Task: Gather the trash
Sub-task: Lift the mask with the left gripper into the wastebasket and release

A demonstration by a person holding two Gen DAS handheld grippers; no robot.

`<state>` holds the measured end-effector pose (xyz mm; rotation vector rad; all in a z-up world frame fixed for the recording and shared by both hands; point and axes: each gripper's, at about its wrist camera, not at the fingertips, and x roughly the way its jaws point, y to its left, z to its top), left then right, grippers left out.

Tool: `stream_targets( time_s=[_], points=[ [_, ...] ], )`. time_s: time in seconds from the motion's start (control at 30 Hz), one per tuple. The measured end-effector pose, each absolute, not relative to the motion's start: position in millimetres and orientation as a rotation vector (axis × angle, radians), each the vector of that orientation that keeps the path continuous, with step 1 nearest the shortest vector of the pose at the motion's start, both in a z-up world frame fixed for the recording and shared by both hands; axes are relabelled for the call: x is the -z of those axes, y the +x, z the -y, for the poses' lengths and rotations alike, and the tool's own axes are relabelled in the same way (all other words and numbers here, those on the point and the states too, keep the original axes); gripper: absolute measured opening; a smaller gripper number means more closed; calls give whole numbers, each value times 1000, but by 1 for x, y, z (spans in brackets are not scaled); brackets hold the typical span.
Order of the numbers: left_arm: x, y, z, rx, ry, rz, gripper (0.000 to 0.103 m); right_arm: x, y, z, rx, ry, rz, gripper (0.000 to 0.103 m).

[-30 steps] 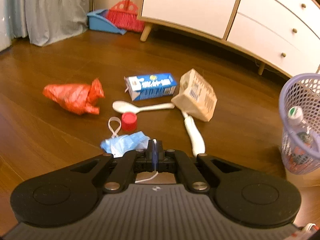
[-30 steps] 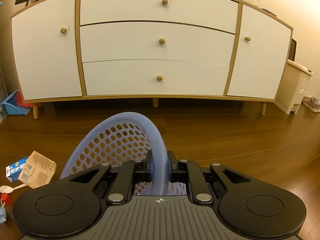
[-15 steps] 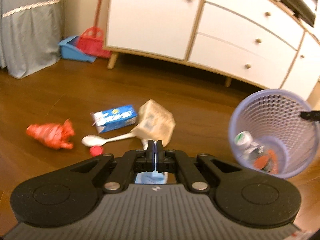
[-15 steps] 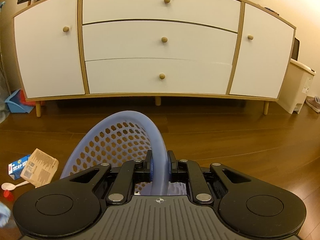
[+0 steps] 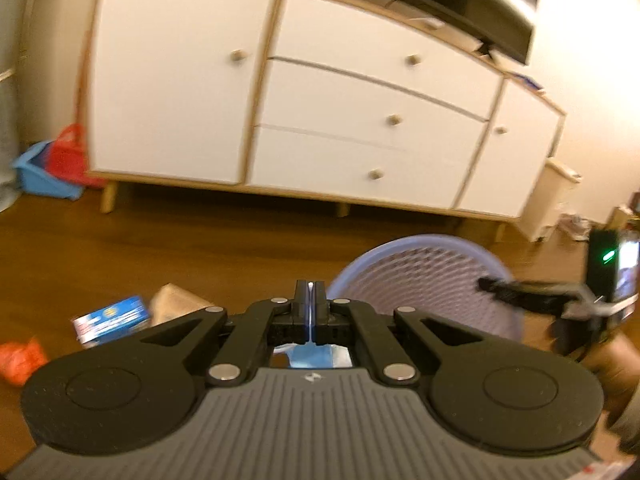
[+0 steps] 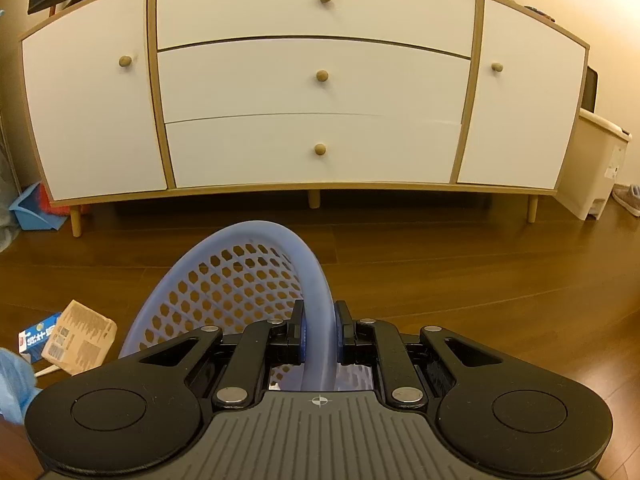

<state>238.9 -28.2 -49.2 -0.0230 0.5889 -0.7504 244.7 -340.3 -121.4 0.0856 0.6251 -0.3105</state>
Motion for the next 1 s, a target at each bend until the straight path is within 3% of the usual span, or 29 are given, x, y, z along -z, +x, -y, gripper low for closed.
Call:
stream_targets(
  time_s=[0.57, 0.9, 1.0],
  points=[
    [12, 231, 93, 951, -116, -493, 0, 121, 241, 342, 316, 98, -624, 10],
    [76, 252, 120, 987, -126, -792, 0, 121, 241, 343, 321, 98, -624, 10],
    [87, 249, 123, 980, -77, -817, 10, 121, 241, 343, 323, 97, -625, 10]
  ],
)
